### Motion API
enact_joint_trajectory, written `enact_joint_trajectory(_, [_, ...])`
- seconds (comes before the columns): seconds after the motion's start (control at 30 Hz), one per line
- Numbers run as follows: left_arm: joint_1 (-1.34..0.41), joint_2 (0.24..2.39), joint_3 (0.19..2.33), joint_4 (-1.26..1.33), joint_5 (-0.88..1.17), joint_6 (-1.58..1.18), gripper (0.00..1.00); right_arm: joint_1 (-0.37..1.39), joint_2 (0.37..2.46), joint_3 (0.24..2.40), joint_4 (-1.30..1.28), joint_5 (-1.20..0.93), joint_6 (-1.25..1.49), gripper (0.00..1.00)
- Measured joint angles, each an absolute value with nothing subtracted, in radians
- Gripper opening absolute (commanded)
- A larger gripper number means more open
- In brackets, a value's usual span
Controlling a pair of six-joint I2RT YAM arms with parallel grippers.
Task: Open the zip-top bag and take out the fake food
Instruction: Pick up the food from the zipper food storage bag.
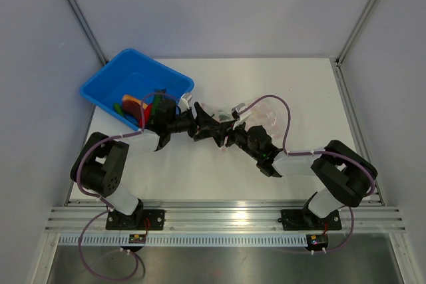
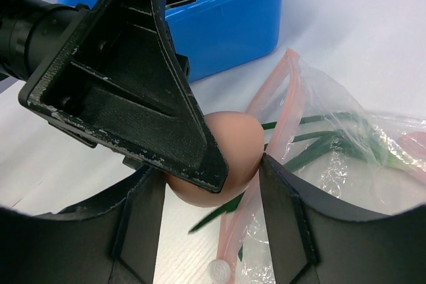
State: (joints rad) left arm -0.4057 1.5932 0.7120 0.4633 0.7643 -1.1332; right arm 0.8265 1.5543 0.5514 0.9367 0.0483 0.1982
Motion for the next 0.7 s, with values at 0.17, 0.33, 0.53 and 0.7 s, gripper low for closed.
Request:
enact_joint_trajectory(0.17, [-0.405,1.593,0.712,0.438,0.765,-1.119,0.81,0.826,1.554,0.554,0.934,0.049,0.199,0.38])
enact_joint_trajectory(0.33, [-0.373,1.588,0.711,0.443,0.783,-1.120,0.84,0.826,1.554,0.558,0.927,0.056,0.199,0.37])
enact_joint_trajectory(0.53, [-0.298,1.485,0.676,0.464,0.781,-1.126,0.89,0.826,1.543,0.558,0.902,0.071,0.198,0.37])
enact_joint_trajectory(0.7, [-0.288,1.303,0.635,0.419,0.740,-1.093,0.91,0.826,1.532,0.577,0.866,0.071,0.199,0.37])
